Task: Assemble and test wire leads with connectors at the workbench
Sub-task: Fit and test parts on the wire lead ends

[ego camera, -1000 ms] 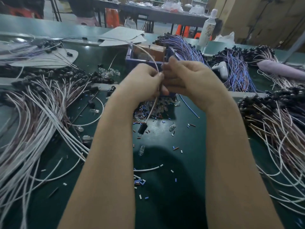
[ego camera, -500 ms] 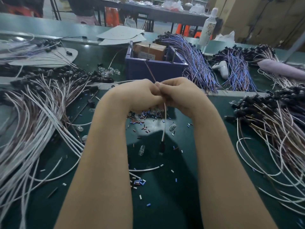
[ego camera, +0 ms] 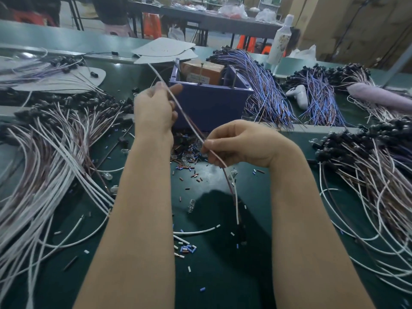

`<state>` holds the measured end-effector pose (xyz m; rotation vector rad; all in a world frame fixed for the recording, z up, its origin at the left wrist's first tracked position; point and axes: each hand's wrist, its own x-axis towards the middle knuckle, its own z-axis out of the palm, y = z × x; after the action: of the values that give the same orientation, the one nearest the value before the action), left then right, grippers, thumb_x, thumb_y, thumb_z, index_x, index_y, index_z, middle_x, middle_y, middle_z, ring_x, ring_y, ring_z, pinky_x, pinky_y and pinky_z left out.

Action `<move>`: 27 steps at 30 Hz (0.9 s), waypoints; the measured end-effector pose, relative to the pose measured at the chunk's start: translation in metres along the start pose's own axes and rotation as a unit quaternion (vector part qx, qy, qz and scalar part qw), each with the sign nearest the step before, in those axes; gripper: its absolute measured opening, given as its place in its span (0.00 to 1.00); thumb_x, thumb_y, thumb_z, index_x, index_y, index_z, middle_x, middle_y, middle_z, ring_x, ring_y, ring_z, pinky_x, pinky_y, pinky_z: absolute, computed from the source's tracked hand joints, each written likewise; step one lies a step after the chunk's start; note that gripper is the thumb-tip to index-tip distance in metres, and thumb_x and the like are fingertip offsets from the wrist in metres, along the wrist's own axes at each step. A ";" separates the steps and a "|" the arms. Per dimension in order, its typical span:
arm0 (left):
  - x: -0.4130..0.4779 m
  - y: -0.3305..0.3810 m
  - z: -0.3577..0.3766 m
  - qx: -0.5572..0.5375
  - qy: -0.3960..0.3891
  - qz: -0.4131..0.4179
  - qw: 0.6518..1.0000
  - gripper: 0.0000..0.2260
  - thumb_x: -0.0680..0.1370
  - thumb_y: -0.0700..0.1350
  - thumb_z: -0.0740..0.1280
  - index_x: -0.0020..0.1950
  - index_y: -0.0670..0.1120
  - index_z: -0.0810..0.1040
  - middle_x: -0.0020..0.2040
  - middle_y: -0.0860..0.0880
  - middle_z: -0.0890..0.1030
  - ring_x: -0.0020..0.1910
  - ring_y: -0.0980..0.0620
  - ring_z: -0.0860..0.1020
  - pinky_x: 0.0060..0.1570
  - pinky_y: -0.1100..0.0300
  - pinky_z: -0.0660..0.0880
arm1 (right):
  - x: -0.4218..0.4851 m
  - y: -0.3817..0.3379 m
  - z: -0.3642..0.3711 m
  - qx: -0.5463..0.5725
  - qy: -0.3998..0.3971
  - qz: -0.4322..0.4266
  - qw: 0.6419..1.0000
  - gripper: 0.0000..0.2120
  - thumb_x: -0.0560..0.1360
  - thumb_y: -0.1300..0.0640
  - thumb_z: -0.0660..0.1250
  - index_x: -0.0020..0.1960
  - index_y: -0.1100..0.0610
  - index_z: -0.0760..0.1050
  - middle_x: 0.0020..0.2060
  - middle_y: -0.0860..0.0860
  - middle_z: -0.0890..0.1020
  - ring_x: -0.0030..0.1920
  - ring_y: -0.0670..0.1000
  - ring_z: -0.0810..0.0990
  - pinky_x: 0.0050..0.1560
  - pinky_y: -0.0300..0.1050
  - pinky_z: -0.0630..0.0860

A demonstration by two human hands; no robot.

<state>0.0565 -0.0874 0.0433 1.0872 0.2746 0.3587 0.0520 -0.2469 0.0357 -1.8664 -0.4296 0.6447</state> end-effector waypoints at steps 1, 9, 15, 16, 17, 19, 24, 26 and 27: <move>0.002 0.000 -0.002 0.020 0.024 0.019 0.999 0.08 0.83 0.42 0.55 0.49 0.46 0.72 0.39 0.52 0.80 0.27 0.61 0.67 0.28 0.69 0.65 | 0.000 0.001 0.001 -0.009 -0.024 0.008 1.000 0.08 0.78 0.61 0.63 0.42 0.59 0.79 0.30 0.50 0.82 0.30 0.45 0.80 0.34 0.35 0.78; -0.001 0.003 -0.004 0.347 -0.044 0.142 0.926 0.14 0.81 0.44 0.60 0.37 0.49 0.78 0.30 0.52 0.73 0.31 0.56 0.70 0.35 0.62 0.67 | 0.012 0.013 -0.006 -0.068 0.162 0.004 0.984 0.08 0.78 0.55 0.65 0.45 0.55 0.82 0.32 0.49 0.81 0.28 0.45 0.74 0.33 0.38 0.73; -0.006 -0.002 0.000 0.480 -0.119 0.090 0.865 0.14 0.80 0.43 0.60 0.36 0.46 0.80 0.31 0.49 0.75 0.36 0.49 0.73 0.42 0.59 0.70 | 0.030 0.012 0.008 0.127 0.300 -0.034 0.945 0.09 0.80 0.63 0.60 0.43 0.61 0.76 0.32 0.54 0.80 0.26 0.44 0.77 0.30 0.35 0.77; -0.005 -0.002 -0.001 0.489 -0.123 0.084 0.860 0.14 0.79 0.42 0.60 0.38 0.45 0.81 0.30 0.49 0.75 0.34 0.49 0.73 0.40 0.60 0.69 | 0.034 0.012 0.010 0.144 0.305 -0.041 0.940 0.08 0.80 0.64 0.59 0.44 0.61 0.75 0.32 0.54 0.80 0.27 0.44 0.76 0.31 0.35 0.77; -0.005 0.000 -0.001 0.496 -0.126 0.080 0.855 0.13 0.79 0.41 0.60 0.39 0.44 0.82 0.29 0.49 0.76 0.31 0.51 0.72 0.38 0.61 0.69 | 0.036 0.013 0.011 0.160 0.313 -0.049 0.935 0.07 0.80 0.65 0.59 0.47 0.62 0.75 0.32 0.55 0.80 0.26 0.44 0.76 0.31 0.35 0.77; -0.004 0.003 -0.002 0.509 -0.137 0.076 0.846 0.12 0.78 0.40 0.61 0.41 0.43 0.83 0.25 0.52 0.76 0.25 0.58 0.71 0.30 0.65 0.69 | 0.038 0.014 0.011 0.181 0.343 -0.065 0.919 0.06 0.80 0.67 0.59 0.54 0.63 0.72 0.32 0.55 0.79 0.25 0.44 0.75 0.31 0.35 0.76; -0.008 0.009 0.001 0.538 -0.170 0.067 0.823 0.11 0.77 0.41 0.62 0.43 0.43 0.84 0.28 0.52 0.77 0.27 0.59 0.72 0.29 0.65 0.67 | 0.038 0.018 0.008 0.147 0.399 -0.093 0.900 0.20 0.78 0.68 0.60 0.68 0.57 0.63 0.30 0.54 0.79 0.24 0.44 0.74 0.34 0.41 0.74; -0.009 0.009 0.000 0.538 -0.174 0.065 0.822 0.11 0.77 0.40 0.62 0.43 0.43 0.84 0.28 0.51 0.78 0.29 0.57 0.73 0.31 0.65 0.68 | 0.037 0.019 0.008 0.126 0.406 -0.102 0.899 0.23 0.78 0.68 0.60 0.71 0.56 0.63 0.30 0.53 0.79 0.25 0.45 0.74 0.36 0.42 0.75; -0.009 0.010 0.000 0.538 -0.175 0.066 0.822 0.11 0.77 0.40 0.62 0.43 0.43 0.84 0.28 0.51 0.78 0.29 0.57 0.73 0.32 0.64 0.69 | 0.036 0.018 0.007 0.118 0.407 -0.105 0.900 0.23 0.78 0.68 0.60 0.71 0.56 0.63 0.30 0.53 0.79 0.25 0.45 0.74 0.36 0.42 0.75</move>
<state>0.0466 -0.0868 0.0529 2.2733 0.0449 0.0858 0.0761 -0.2279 0.0082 -1.6480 0.0093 -0.2471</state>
